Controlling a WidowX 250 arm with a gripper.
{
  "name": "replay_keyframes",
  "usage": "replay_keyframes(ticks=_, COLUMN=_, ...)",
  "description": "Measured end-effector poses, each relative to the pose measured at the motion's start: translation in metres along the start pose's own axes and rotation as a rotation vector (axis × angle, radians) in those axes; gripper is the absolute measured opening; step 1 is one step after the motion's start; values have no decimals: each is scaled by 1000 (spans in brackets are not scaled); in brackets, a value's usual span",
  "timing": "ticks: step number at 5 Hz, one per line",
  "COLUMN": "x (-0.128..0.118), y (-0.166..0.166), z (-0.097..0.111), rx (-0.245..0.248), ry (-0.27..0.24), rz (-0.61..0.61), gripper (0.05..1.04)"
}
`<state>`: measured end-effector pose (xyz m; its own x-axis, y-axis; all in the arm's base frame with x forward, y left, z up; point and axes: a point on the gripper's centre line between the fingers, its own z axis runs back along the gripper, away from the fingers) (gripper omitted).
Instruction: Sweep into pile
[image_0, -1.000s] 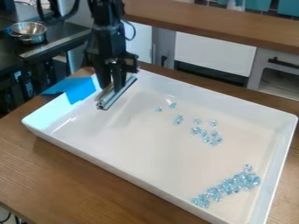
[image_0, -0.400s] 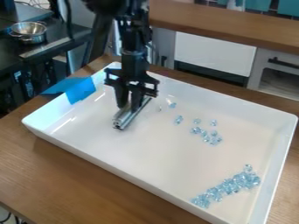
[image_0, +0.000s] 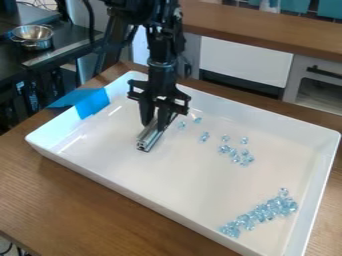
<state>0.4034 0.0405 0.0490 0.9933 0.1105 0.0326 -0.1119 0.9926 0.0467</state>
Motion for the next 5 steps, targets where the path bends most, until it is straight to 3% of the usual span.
replay_keyframes(ticks=2, x=5, y=-22, z=0, rx=2, ry=2, rz=-42, gripper=328)
replay_keyframes(ticks=5, x=0, y=-89, z=5, rx=-53, ry=15, rz=-183, gripper=328)
